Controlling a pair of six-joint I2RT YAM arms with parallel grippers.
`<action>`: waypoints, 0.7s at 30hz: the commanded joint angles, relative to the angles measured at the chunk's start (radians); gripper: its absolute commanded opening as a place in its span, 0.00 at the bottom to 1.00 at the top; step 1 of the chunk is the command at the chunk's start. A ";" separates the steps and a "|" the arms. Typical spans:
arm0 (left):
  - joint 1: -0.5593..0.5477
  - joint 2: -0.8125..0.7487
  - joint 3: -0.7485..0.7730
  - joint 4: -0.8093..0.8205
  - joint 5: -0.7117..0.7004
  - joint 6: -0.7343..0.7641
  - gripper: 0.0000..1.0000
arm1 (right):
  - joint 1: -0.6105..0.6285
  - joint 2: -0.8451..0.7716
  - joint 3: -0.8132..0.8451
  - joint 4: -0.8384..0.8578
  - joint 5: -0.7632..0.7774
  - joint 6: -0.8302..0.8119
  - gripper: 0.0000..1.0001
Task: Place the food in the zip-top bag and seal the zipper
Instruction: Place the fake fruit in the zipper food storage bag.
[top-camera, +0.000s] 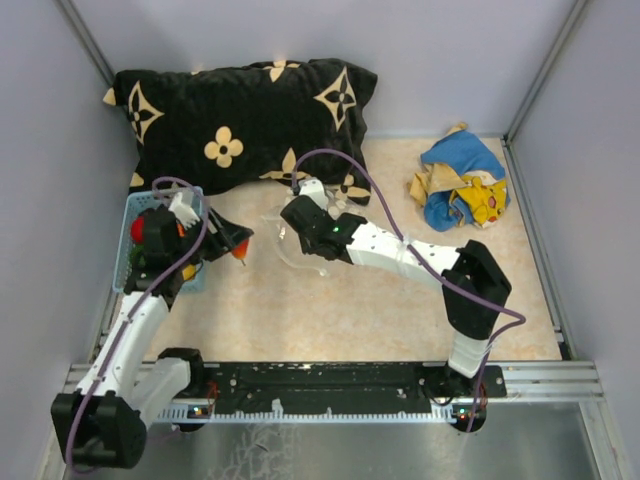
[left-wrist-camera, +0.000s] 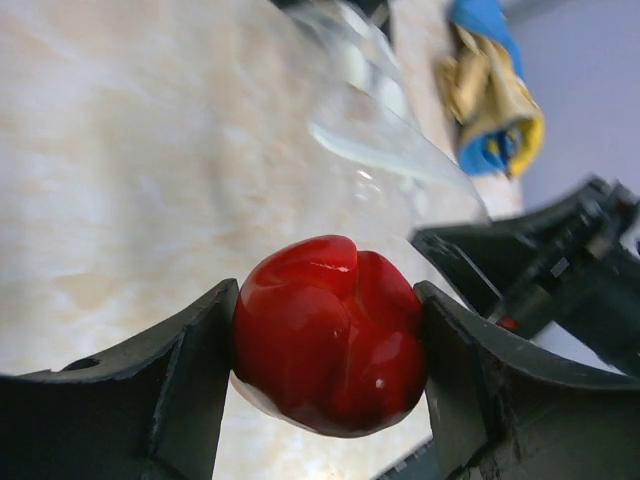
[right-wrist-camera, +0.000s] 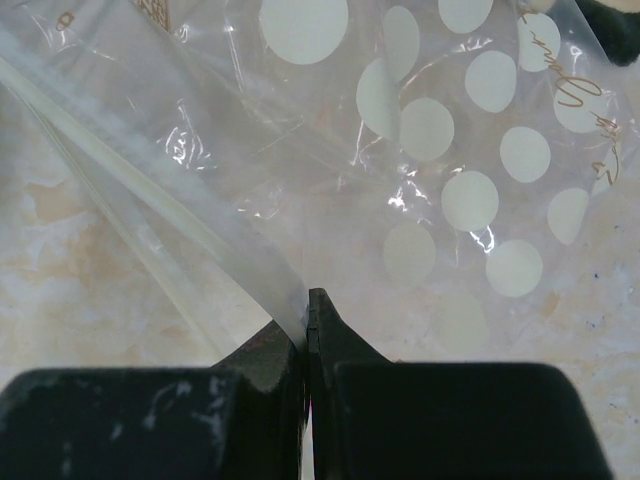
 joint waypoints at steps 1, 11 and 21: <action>-0.130 -0.031 -0.055 0.205 -0.021 -0.176 0.45 | -0.006 -0.066 -0.002 0.050 -0.028 0.055 0.00; -0.283 0.018 -0.156 0.514 -0.077 -0.349 0.44 | -0.007 -0.142 -0.029 0.068 -0.089 0.087 0.00; -0.332 0.008 -0.201 0.629 -0.174 -0.393 0.44 | -0.006 -0.179 -0.056 0.099 -0.211 0.127 0.00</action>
